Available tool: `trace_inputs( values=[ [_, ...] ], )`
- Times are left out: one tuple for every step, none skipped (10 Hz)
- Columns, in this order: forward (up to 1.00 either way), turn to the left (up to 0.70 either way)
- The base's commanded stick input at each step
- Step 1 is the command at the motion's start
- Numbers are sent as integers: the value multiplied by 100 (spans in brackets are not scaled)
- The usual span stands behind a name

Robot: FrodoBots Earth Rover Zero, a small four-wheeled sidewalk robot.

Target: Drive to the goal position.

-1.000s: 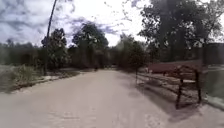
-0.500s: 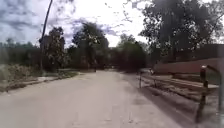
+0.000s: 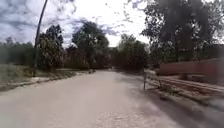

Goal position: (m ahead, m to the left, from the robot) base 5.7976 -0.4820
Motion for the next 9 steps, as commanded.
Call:
trace_inputs(
  values=[
    [85,0],
    [85,0],
    [85,0],
    [85,0],
    [85,0],
    [85,0],
    [85,0],
    [85,0],
    [85,0]
  ],
)
